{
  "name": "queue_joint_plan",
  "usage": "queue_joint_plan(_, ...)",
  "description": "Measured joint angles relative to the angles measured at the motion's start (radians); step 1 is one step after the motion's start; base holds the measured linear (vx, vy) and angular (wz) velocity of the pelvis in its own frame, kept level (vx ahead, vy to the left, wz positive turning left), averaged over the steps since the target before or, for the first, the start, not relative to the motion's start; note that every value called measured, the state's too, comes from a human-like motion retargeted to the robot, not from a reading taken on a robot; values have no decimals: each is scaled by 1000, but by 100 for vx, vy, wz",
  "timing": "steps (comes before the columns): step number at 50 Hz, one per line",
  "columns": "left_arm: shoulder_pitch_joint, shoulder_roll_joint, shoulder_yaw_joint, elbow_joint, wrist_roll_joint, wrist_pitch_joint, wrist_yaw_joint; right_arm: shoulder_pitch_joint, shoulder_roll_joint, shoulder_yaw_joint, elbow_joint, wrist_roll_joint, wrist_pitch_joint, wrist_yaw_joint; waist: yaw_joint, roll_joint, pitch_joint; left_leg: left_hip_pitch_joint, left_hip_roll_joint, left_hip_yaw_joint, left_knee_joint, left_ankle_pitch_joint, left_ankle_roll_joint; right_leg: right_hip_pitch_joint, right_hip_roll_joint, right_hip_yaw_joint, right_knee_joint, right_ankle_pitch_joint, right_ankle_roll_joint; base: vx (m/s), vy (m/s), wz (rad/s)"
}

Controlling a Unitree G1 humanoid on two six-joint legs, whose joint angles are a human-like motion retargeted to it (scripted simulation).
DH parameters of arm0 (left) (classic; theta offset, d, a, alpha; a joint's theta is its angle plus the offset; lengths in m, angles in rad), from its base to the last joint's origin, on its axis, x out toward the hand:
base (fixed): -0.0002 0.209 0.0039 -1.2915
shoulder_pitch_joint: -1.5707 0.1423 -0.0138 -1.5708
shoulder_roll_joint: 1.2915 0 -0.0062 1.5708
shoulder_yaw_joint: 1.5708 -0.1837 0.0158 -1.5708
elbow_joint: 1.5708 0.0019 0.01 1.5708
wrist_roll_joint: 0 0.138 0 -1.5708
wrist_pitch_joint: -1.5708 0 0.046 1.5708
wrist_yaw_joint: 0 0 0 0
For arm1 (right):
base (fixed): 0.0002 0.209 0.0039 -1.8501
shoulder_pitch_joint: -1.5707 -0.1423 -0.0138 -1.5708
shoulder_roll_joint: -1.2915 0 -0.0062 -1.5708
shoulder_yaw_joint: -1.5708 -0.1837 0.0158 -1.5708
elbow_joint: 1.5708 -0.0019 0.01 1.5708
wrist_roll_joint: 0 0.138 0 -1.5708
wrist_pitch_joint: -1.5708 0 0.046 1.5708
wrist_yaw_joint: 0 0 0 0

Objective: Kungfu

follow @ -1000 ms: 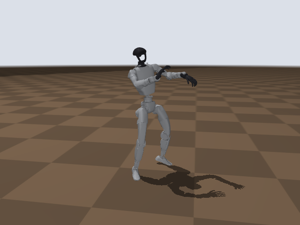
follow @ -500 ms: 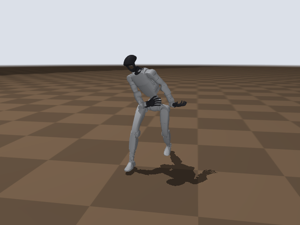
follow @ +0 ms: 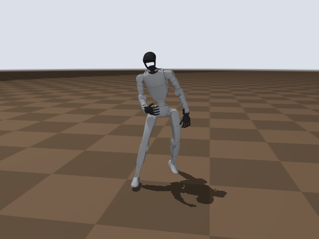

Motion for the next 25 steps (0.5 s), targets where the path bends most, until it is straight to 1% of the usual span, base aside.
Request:
queue_joint_plan(1,-23,-7,6,3,-28,-12,-24,8,-18,-36,-23,59,35,14,-3,-8,-1,-35,40,6,21,-4,0,32,-13,-30,-18,11,-7,-15,-56,171)
queue_joint_plan(2,-39,-12,10,2,-58,-25,-55,22,-35,-69,-46,117,72,27,-1,-7,-2,-66,120,21,31,1,0,67,2,-77,-30,13,-26,-5,-98,152)
queue_joint_plan(3,-42,-12,8,-5,-91,-39,-101,46,-48,-98,-69,175,114,36,11,12,-2,-89,283,56,21,22,0,106,72,-156,-29,-3,-68,15,-70,129)
queue_joint_plan(4,-46,-18,12,-16,-119,-54,-144,70,-55,-130,-86,220,149,43,20,20,-1,-115,378,103,28,26,64,142,99,-207,-32,-7,-82,33,-18,121)
queue_joint_plan(5,-52,-27,18,-29,-146,-69,-185,94,-59,-164,-101,258,179,47,28,23,-1,-143,440,157,44,22,159,178,105,-245,-37,-4,-82,37,33,129)
queue_joint_plan(7,-74,-21,20,-75,-230,-80,-286,146,-85,-253,-149,369,272,97,63,30,-4,-207,447,68,123,-57,90,230,110,-304,-46,5,-76,41,55,112)
queue_joint_plan(8,-77,-23,24,-102,-272,-82,-324,177,-100,-293,-167,424,318,123,89,23,-14,-238,427,5,193,-128,51,250,107,-309,-54,14,-74,54,74,86)
queue_joint_plan(10,-67,-28,39,-159,-351,-88,-401,258,-136,-371,-193,521,404,188,136,10,-59,-259,380,-48,233,-218,11,290,99,-311,-92,56,-57,67,69,87)
queue_joint_plan(12,-40,-21,60,-215,-440,-82,-484,378,-189,-452,-223,598,509,273,154,-12,-110,-309,341,-47,308,-278,11,366,64,-353,-172,160,-12,69,50,114)
queue_joint_plan(13,-18,-12,70,-244,-497,-71,-509,444,-214,-476,-242,628,553,307,160,-27,-133,-324,313,-43,333,-308,12,409,43,-387,-226,243,15,69,66,94)
queue_joint_plan(15,53,5,97,-291,-625,-43,-534,582,-240,-484,-281,678,600,343,158,-56,-179,-314,258,-32,321,-339,21,489,24,-442,-341,419,23,70,74,74)
queue_joint_plan(16,108,21,108,-323,-716,-24,-539,648,-242,-470,-300,699,608,341,156,-64,-204,-294,229,-28,289,-340,27,514,33,-441,-372,410,5,69,71,53)
queue_joint_plan(17,166,38,122,-358,-809,-2,-544,712,-240,-458,-317,717,615,338,156,-71,-230,-274,204,-24,250,-334,36,532,49,-416,-386,378,-12,64,60,34)
queue_joint_plan(18,230,58,140,-398,-905,23,-547,771,-231,-448,-330,730,622,333,158,-76,-258,-253,184,-17,196,-312,49,533,79,-343,-367,303,-25,62,54,12)
queue_joint_plan(19,300,70,163,-439,-984,47,-544,827,-214,-441,-339,736,632,334,174,-79,-283,-225,179,1,131,-281,63,519,125,-258,-322,205,-41,62,56,-17)
queue_joint_plan(20,373,78,190,-481,-1055,72,-538,880,-194,-436,-346,738,645,337,197,-82,-305,-192,180,26,61,-247,76,497,177,-166,-266,94,-58,60,61,-32)
queue_joint_plan(22,484,37,265,-509,-1128,96,-516,980,-137,-439,-357,732,677,367,237,-70,-338,-133,186,80,-66,-181,96,475,297,-129,-167,-77,-114,50,50,-19)
queue_joint_plan(25,596,-69,381,-515,-1238,127,-464,1124,-45,-450,-381,721,719,427,266,-50,-360,-39,190,181,-224,-108,104,464,477,-105,-50,-238,-148,37,46,15)
